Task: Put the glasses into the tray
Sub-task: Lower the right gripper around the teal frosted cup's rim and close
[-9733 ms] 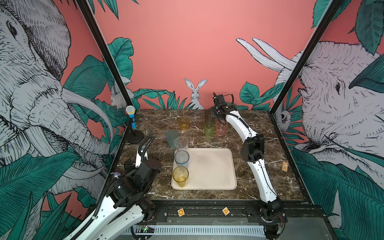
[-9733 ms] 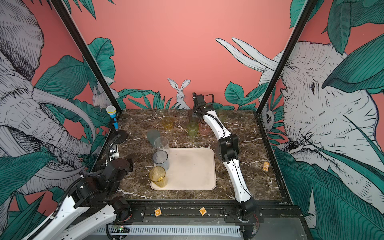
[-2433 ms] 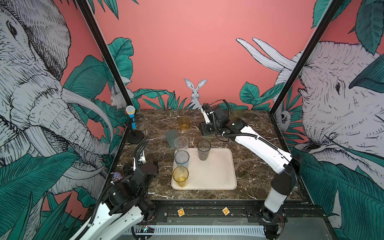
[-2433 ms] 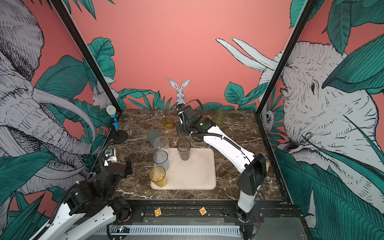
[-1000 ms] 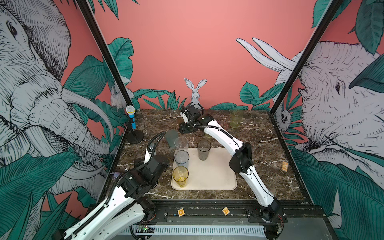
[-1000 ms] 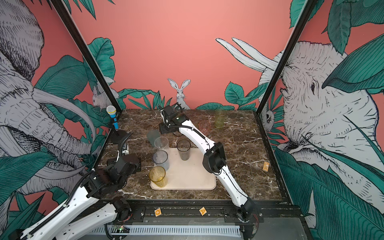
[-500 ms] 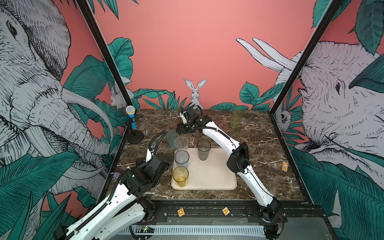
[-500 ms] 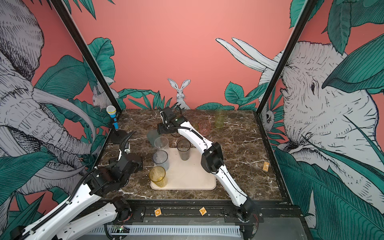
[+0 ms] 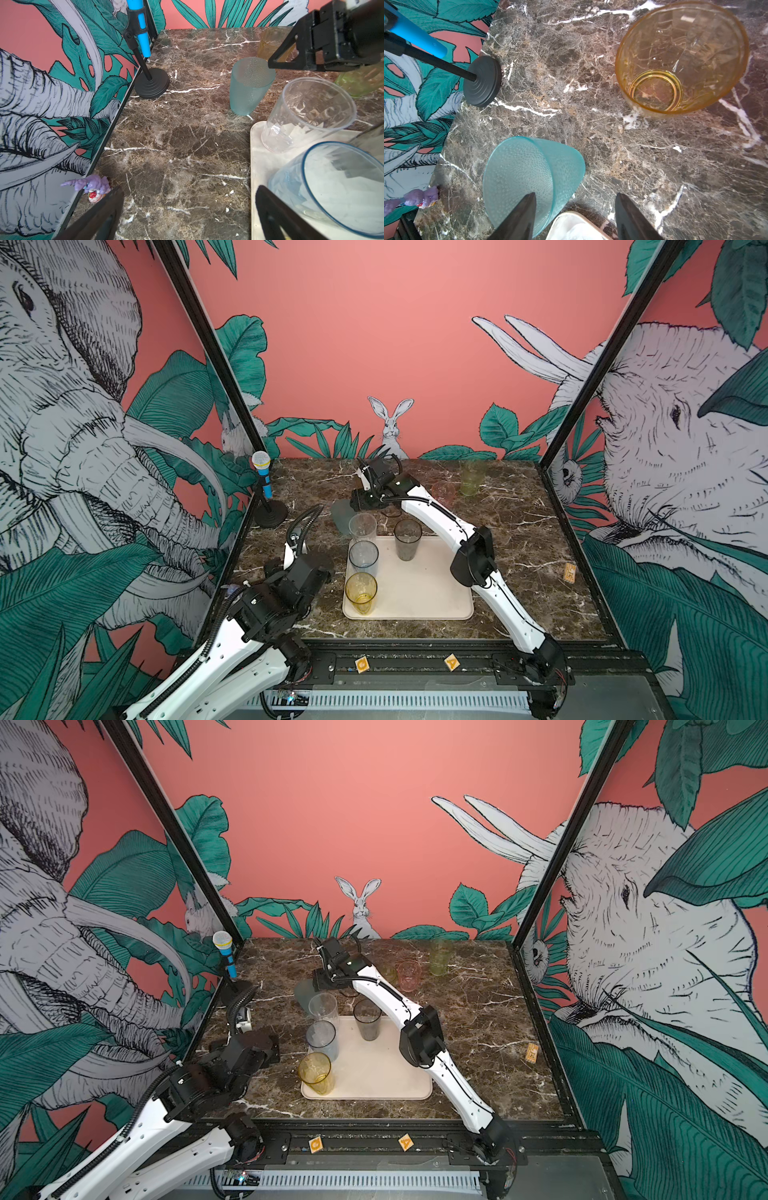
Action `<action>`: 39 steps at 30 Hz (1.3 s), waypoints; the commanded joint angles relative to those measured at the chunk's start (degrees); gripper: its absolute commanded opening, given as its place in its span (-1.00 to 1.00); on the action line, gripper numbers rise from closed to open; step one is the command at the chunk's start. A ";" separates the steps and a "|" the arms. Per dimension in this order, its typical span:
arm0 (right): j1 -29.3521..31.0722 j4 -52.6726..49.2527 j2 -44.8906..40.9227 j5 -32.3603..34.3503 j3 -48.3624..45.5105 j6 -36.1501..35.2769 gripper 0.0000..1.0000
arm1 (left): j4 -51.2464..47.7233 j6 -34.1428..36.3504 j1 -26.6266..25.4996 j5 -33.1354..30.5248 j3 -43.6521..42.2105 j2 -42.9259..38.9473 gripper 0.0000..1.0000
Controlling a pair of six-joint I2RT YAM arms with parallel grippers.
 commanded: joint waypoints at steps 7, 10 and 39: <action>0.74 1.41 1.93 1.21 1.50 1.15 0.17 | -2.54 -1.96 0.30 -0.41 -0.37 -1.92 0.98; 0.74 1.00 2.04 1.47 1.42 1.10 0.14 | -2.34 -2.20 0.30 -0.08 -0.82 -2.62 0.98; 0.63 -0.43 0.96 3.30 -0.52 -0.96 -0.38 | -2.69 -2.86 0.26 0.04 -2.25 -4.31 0.99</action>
